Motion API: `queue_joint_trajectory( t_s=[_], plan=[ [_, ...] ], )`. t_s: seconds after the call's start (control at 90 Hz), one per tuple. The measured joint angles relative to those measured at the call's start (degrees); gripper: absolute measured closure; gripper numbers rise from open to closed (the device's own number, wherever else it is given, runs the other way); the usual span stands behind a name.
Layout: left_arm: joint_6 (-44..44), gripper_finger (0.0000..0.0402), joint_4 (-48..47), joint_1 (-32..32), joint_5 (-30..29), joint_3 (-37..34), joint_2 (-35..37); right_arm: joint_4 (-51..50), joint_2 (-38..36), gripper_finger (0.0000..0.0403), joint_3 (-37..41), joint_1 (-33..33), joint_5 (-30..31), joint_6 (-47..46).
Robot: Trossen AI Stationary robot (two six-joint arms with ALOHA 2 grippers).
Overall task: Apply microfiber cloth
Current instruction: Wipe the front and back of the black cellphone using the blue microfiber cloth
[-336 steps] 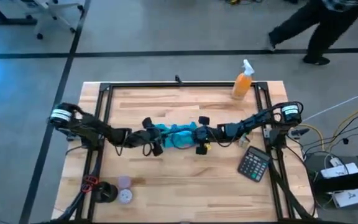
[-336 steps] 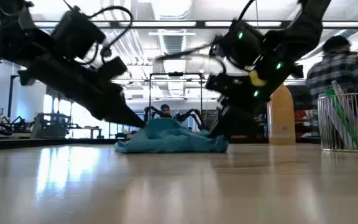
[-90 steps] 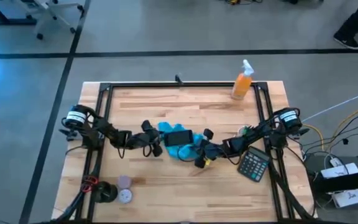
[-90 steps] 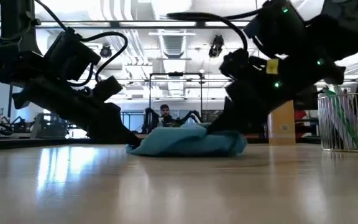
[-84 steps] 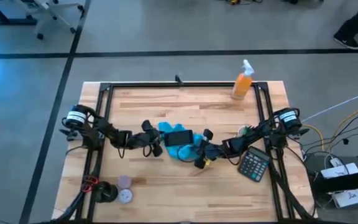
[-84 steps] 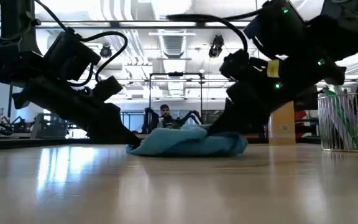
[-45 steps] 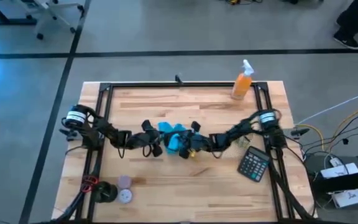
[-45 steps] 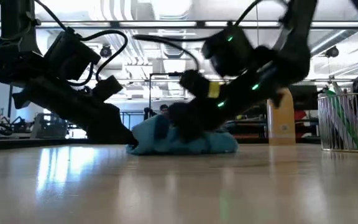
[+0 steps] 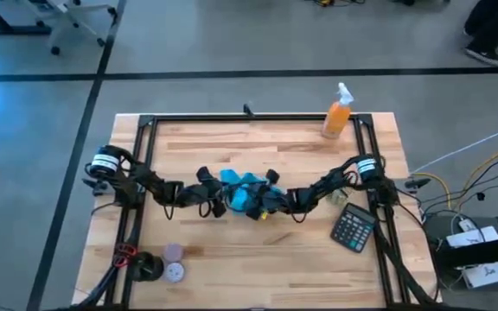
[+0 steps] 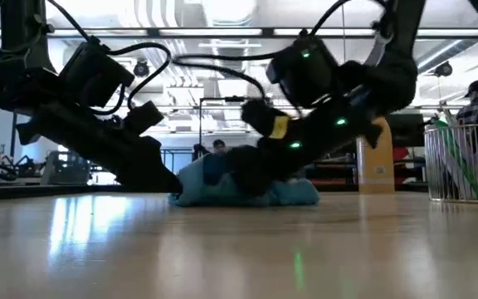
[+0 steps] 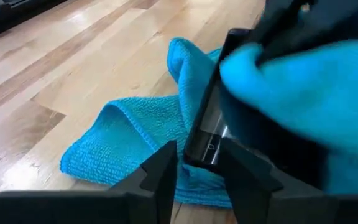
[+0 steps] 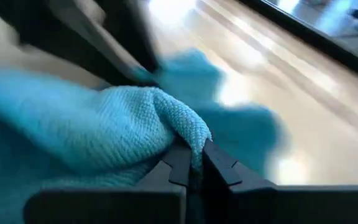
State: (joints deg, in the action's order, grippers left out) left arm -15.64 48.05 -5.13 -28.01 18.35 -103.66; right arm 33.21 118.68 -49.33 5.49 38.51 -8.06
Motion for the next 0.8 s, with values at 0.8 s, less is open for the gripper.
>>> queue_joint_trajectory(
  t_s=[0.8],
  plan=[
    [13.2, 0.0289, 5.2, 9.0, 7.4, 3.8, -3.4, 4.2, -7.0, 0.0403, 7.1, -5.0, -9.7, 5.5]
  ],
)
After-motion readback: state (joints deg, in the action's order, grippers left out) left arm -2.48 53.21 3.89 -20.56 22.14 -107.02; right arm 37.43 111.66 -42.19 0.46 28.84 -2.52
